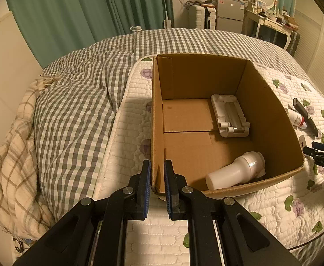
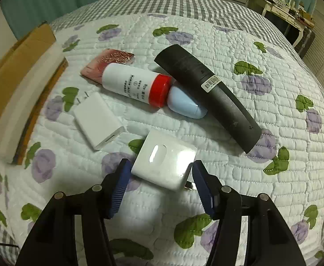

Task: Organize rigid objects
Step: 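Grasp the square white charger with the right gripper, then place the square white charger in the box beside the phone holder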

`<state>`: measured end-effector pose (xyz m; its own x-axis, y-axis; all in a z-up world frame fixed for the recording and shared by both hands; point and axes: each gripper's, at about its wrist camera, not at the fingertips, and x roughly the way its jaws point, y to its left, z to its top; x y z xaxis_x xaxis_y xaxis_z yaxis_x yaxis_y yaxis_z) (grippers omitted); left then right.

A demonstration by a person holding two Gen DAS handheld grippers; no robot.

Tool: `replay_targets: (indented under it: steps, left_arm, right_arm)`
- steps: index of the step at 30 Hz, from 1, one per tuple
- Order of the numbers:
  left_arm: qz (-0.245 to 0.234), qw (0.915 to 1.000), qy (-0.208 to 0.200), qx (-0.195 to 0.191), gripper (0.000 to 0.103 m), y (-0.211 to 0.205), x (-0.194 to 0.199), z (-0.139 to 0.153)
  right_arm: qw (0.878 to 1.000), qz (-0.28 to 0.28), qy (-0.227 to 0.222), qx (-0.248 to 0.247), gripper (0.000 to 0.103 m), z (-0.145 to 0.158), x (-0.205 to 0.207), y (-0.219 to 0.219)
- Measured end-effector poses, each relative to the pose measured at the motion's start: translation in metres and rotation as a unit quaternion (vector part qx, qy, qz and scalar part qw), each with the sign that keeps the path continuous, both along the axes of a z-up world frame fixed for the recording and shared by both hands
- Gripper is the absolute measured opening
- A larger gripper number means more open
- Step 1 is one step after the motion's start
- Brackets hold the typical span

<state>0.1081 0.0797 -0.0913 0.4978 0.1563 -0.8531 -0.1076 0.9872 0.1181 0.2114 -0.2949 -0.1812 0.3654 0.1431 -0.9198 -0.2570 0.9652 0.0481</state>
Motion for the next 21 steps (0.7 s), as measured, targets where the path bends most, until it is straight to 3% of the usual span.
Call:
replay_targets:
  steps: [7, 11, 16, 21]
  left_arm:
    - [0.000, 1.0000, 0.000, 0.000, 0.011, 0.000, 0.000, 0.000]
    - [0.000, 1.0000, 0.000, -0.001, 0.011, -0.001, 0.000, 0.000]
    - [0.000, 1.0000, 0.001, -0.002, 0.011, -0.001, 0.000, -0.001]
    - [-0.002, 1.0000, 0.002, -0.003, 0.011, -0.002, 0.000, -0.002]
  right_arm:
    - [1.000, -0.007, 0.027, 0.011, 0.059, -0.018, 0.013, -0.002]
    - [1.000, -0.006, 0.006, -0.003, 0.058, -0.012, 0.008, 0.003]
    - [0.999, 0.002, -0.050, -0.014, 0.058, 0.022, -0.005, 0.009]
    - [0.993, 0.047, -0.105, -0.002, 0.058, 0.079, -0.014, 0.040]
